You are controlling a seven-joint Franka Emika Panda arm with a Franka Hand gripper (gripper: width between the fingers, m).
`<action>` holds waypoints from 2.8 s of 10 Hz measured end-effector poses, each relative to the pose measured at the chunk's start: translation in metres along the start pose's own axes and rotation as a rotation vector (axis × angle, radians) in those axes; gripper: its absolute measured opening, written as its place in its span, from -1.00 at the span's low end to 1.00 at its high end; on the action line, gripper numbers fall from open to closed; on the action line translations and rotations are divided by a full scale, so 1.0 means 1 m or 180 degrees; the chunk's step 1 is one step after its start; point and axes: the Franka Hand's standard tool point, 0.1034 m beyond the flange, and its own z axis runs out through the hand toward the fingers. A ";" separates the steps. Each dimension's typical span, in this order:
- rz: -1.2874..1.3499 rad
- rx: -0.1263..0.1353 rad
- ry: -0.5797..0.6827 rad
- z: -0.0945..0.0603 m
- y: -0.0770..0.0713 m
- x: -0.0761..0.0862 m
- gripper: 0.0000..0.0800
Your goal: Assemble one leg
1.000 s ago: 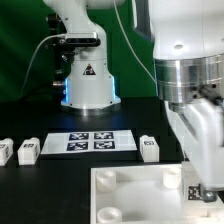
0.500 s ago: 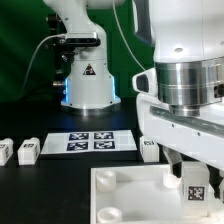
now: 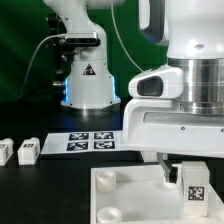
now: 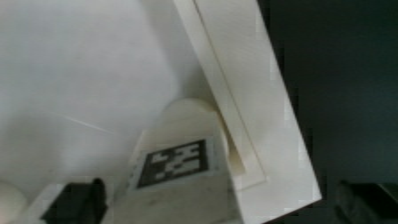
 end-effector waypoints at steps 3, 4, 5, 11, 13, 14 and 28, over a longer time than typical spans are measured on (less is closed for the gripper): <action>0.0180 -0.0001 -0.0002 0.000 0.003 0.001 -0.27; 0.0551 0.0003 -0.0005 0.000 0.003 0.002 -0.27; 0.1026 0.0010 -0.0007 -0.001 0.004 0.003 -0.27; 0.4410 0.0212 -0.0295 0.002 0.003 0.005 -0.27; 0.5036 0.0200 -0.0312 0.002 0.004 0.006 -0.27; 0.5050 0.0199 -0.0305 0.002 0.005 0.006 -0.27; 0.4835 0.0246 -0.0235 -0.015 -0.008 -0.010 0.62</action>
Offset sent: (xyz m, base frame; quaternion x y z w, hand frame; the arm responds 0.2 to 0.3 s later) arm 0.0000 0.0000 0.0000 0.0000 0.0000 0.2667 0.9638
